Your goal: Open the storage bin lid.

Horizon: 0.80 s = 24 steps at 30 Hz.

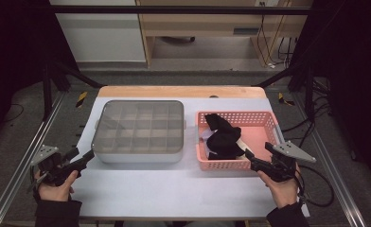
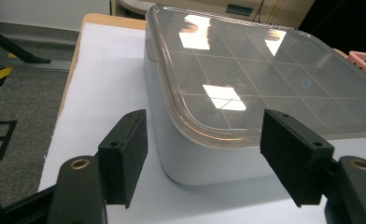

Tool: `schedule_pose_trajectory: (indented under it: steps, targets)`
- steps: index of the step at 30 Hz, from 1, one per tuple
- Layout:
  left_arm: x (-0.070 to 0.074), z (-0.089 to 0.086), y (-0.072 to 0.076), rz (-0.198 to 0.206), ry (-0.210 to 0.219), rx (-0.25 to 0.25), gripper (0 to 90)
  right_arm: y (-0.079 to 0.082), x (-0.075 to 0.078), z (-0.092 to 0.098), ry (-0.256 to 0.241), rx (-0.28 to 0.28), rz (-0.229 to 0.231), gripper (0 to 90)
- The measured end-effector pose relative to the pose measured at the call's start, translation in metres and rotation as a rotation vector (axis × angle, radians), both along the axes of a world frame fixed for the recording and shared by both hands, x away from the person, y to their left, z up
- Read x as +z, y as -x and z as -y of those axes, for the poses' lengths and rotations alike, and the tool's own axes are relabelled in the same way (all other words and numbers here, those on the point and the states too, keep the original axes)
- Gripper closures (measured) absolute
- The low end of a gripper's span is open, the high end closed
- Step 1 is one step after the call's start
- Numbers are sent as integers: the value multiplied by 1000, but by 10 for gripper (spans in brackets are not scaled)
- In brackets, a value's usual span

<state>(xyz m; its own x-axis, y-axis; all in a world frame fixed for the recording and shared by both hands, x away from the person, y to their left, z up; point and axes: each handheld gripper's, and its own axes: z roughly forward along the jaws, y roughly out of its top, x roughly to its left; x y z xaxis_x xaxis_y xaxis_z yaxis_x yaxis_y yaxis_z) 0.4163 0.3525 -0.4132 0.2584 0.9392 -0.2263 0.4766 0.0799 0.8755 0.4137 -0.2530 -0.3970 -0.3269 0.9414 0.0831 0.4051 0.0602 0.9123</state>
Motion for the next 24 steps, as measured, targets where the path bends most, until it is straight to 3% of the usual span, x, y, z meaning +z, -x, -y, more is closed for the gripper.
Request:
schedule_pose_trajectory:
  steps: [5,10,24]
  targets:
    - [3,3,0,7,3,-14,318,0,0,-4,2,10,-10,239]
    - [8,2,0,16,-4,-23,324,-2,2,-18,16,54,-26,259]
    - [20,8,-6,33,-29,-32,328,-5,13,-40,19,112,-6,271]
